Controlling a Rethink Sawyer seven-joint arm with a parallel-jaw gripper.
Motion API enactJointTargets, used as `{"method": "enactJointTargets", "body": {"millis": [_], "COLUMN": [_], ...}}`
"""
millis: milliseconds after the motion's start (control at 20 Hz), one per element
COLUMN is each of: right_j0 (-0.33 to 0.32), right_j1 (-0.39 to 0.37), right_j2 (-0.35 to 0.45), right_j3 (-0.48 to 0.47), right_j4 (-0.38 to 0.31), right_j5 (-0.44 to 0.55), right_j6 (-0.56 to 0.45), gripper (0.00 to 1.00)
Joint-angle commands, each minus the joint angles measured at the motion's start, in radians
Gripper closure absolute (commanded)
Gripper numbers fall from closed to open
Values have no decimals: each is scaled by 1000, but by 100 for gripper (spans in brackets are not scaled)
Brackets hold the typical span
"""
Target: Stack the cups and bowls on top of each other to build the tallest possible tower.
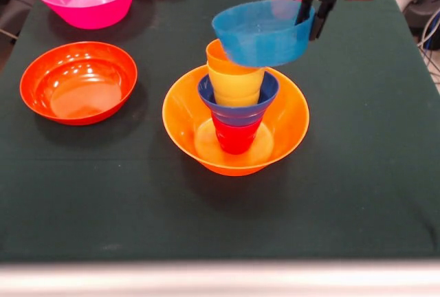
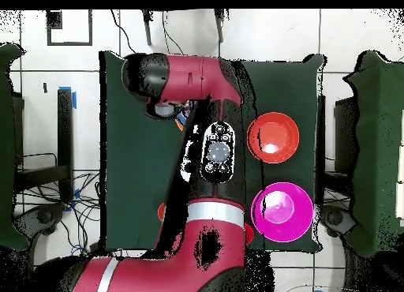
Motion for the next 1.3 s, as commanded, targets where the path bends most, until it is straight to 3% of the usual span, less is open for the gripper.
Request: {"method": "enactJointTargets", "body": {"millis": [50, 500, 950, 1300], "right_j0": [16, 35, 19, 44], "right_j1": [118, 212, 272, 243], "right_j2": [41, 6, 26, -39], "right_j3": [-113, -388, -477, -480], "right_j4": [-37, -110, -108, -160], "right_j5": [253, 548, 579, 556], "right_j6": [86, -18, -49, -87], "gripper": [100, 100, 100, 100]}}
